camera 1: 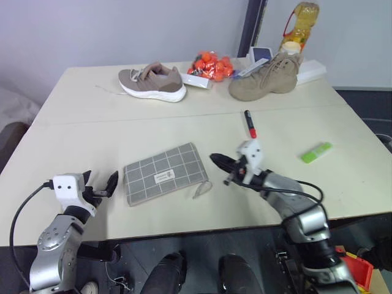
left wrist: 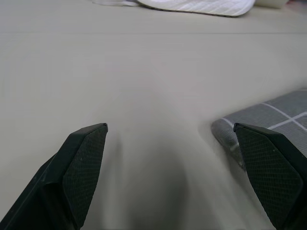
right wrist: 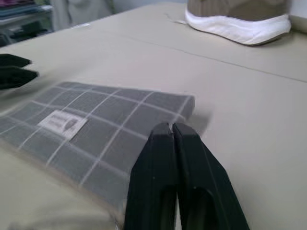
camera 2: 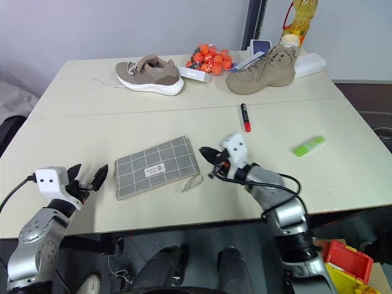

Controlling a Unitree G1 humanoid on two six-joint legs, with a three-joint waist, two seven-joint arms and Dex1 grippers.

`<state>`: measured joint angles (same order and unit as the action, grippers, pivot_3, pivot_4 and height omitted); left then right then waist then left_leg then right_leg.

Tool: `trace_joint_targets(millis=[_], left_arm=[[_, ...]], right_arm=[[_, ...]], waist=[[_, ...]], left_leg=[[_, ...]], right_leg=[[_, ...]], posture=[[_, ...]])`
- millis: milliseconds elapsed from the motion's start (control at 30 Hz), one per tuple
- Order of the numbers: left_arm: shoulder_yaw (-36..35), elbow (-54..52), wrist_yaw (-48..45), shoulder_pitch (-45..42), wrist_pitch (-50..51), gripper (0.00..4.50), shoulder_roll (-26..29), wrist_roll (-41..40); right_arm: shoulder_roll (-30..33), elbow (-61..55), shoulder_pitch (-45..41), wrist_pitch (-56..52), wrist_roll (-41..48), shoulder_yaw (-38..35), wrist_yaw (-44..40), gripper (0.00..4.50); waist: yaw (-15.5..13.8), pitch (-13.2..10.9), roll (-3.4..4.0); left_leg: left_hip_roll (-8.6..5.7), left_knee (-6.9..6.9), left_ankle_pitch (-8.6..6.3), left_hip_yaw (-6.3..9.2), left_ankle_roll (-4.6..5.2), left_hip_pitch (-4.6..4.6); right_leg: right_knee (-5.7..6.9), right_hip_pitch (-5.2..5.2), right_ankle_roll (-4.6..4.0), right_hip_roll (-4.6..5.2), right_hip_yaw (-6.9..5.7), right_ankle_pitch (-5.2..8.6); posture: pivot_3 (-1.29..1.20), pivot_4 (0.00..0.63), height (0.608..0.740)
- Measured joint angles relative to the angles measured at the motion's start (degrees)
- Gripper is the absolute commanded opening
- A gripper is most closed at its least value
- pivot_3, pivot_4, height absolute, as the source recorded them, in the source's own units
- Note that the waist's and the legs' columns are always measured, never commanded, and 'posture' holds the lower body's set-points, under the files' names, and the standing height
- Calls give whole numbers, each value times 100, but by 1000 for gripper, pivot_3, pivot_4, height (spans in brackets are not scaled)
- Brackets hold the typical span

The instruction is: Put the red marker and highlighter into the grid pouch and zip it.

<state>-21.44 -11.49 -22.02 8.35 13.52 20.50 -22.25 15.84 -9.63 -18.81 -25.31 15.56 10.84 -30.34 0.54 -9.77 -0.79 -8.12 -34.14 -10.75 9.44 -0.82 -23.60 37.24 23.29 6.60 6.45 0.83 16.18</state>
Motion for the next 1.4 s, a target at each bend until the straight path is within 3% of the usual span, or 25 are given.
trace_joint_targets(millis=[233, 467, 600, 933, 1033, 1267, 1400], left_arm=[[-90, 90, -326, 279, -335, 4500, 472, 166], [-126, 206, -933, 905, -1123, 4500, 1092, 690], [243, 452, -1407, 1085, -2082, 4500, 1553, 1315], [1337, 2201, -1655, -464, -4772, 4500, 1716, 2305], [1678, 2837, -1817, -958, -5424, 3604, 1701, 2320], [2175, 3950, -2315, -1862, -6463, 48, 1673, 2127], [2280, 4080, -2472, -1998, -6538, 48, 1660, 1961]], right_arm=[[-367, 736, -173, -266, -619, 706, 230, 14], [-724, 1214, -462, -316, -788, 601, 468, 14], [-762, 1340, -546, -296, -803, 568, 459, 14], [-921, 1515, -617, -187, -870, 576, 454, 14], [-945, 1532, -620, -168, -931, 578, 463, 0], [-986, 1533, -598, -135, -1030, 568, 547, 0], [-1006, 1526, -580, -118, -1029, 543, 591, 0]], waist=[[6, 0, 0], [10, 6, -7], [1, 6, -7], [21, 9, -3], [22, 10, -2], [27, 12, -2], [23, 12, -1]], left_leg=[[0, 4, 3, 0, 5, 1], [5, 11, -4, 0, -7, 13], [5, 11, -4, 0, -7, 14], [10, 17, -3, 3, -7, 21], [10, 18, -2, 4, -6, 22], [11, 18, 6, 5, 5, 23], [11, 18, 7, 6, 6, 24]], right_leg=[[-1, 8, 13, -1, 1, -8], [0, 3, -9, -6, 2, -2], [-1, 1, -13, -5, 2, -3], [2, 4, 4, -15, 0, -19], [3, 4, 6, -17, 0, -20], [8, 4, 6, -22, 0, -21], [8, 3, 6, -29, 1, -21]], posture=[[0, 150, 740], [0, 150, 740], [0, 150, 740], [0, 150, 740], [0, 150, 740], [0, 150, 740], [0, 150, 740]])
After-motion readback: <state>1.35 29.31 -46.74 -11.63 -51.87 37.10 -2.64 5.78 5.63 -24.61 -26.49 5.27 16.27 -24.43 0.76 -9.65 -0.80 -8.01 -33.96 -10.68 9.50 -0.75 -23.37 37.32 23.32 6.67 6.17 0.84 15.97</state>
